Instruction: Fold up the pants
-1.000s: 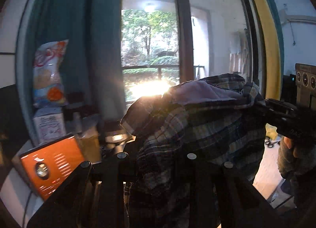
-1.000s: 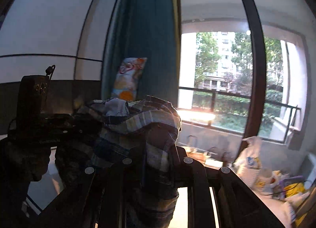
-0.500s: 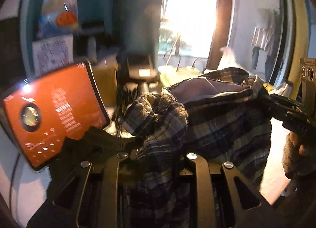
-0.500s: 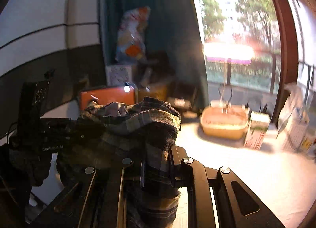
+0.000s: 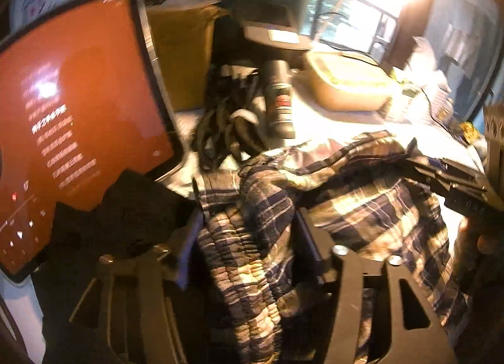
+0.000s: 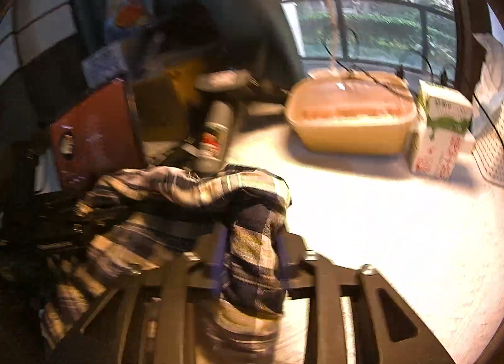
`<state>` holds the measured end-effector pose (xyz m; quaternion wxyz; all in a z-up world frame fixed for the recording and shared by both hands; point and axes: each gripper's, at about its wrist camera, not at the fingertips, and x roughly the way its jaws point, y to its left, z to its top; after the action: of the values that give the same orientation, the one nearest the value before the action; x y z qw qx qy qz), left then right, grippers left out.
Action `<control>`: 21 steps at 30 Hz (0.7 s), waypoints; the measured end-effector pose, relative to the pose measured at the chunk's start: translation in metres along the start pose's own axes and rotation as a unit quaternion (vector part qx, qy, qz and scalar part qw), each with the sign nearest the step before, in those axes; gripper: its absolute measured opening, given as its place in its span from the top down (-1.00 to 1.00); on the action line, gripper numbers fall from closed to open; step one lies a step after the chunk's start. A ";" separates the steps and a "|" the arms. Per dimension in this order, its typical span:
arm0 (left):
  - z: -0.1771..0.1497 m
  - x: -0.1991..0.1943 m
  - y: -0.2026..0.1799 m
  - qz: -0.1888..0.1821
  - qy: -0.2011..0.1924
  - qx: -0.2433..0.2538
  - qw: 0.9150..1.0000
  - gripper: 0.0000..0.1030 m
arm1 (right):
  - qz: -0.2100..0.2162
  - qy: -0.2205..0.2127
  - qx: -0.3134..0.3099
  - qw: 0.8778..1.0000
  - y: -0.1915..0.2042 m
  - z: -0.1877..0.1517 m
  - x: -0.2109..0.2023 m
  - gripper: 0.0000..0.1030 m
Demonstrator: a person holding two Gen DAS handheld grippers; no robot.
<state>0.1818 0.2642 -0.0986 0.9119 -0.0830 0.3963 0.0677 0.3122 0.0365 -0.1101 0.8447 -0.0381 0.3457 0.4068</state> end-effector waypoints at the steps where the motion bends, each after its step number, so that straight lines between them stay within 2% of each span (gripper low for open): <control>1: 0.000 -0.002 0.002 0.001 0.000 -0.006 1.000 -0.20 | -0.007 0.002 0.008 1.000 -0.006 -0.001 0.003 0.07; 4: 0.000 -0.009 0.007 0.017 -0.002 -0.006 1.000 -0.37 | -0.015 0.003 0.030 0.999 -0.024 -0.001 0.002 0.06; 8: 0.004 -0.024 0.007 0.046 -0.015 0.005 0.999 -0.39 | -0.023 -0.005 0.029 0.999 -0.032 -0.001 -0.007 0.06; 12: 0.006 -0.042 0.006 0.065 -0.049 -0.007 0.997 -0.47 | -0.025 -0.009 0.025 0.999 -0.035 -0.007 -0.021 0.06; 14: 0.002 -0.055 0.003 0.065 -0.074 -0.020 0.995 -0.67 | -0.025 -0.011 0.020 0.999 -0.038 -0.012 -0.031 0.06; 21: -0.019 -0.082 -0.043 0.049 -0.101 0.007 0.994 -0.71 | -0.034 -0.018 0.010 0.999 -0.034 -0.032 -0.072 0.05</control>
<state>0.1206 0.2133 -0.0471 0.9434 -0.0492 0.3061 0.1177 0.2882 -0.0449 -0.0976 0.8644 -0.0337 0.3330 0.3751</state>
